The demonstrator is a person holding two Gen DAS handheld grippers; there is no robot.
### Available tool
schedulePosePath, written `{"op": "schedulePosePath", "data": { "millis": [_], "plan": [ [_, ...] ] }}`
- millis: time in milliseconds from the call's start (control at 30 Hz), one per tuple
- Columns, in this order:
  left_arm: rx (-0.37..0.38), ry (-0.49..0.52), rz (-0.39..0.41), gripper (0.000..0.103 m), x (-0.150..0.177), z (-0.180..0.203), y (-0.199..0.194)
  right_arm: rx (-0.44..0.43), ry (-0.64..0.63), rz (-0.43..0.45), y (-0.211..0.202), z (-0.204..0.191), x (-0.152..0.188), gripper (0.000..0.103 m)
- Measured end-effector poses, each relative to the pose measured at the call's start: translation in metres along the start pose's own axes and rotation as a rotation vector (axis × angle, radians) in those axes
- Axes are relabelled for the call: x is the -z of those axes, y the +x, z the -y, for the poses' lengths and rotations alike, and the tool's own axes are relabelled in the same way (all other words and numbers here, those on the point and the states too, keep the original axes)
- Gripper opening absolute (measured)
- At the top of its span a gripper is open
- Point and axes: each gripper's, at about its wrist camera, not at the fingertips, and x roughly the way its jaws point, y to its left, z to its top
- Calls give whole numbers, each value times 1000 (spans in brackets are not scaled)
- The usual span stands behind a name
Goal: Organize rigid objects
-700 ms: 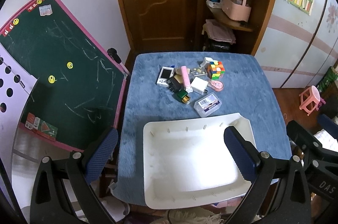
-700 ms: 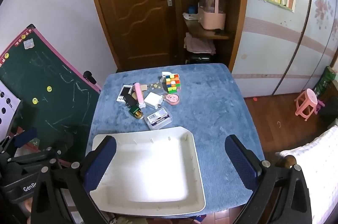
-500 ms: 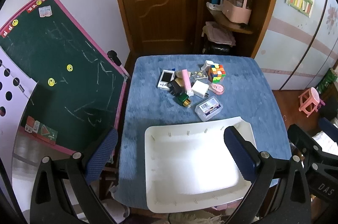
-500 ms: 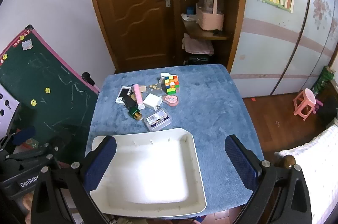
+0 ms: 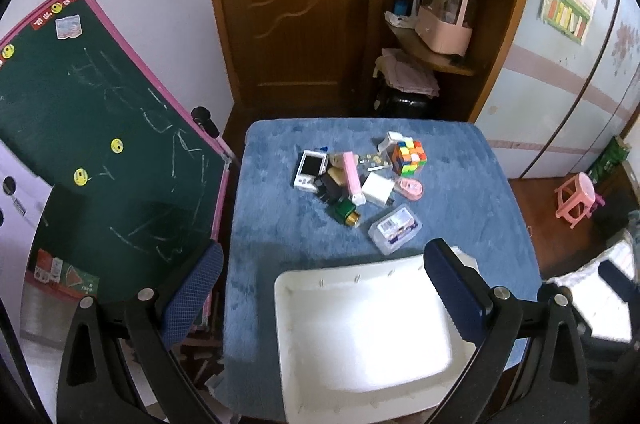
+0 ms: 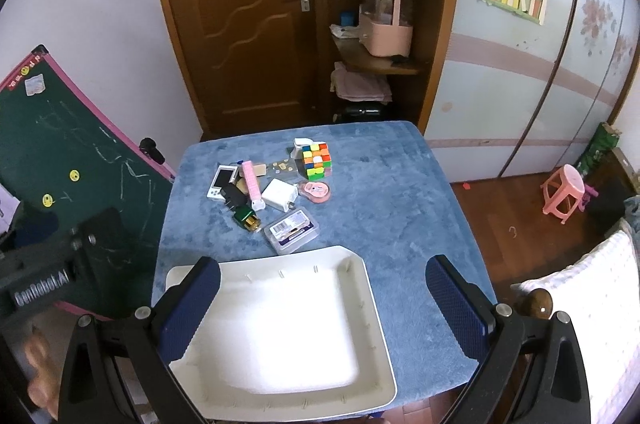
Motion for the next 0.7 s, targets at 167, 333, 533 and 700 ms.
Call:
{"op": "schedulePosePath", "data": {
  "millis": [167, 333, 533, 700],
  "plan": [
    [13, -32, 17, 101, -27, -8, 8, 3, -1, 16, 3, 0, -4, 102],
    [0, -37, 12, 101, -52, -10, 28, 14, -26, -10, 21, 1, -20, 102],
    [-45, -15, -41, 101, -80, 0, 78, -90, -103, -86, 76, 2, -51, 102],
    [-21, -16, -120, 101, -96, 9, 132, -151, -176, -146, 134, -2, -69, 102]
  ]
}}
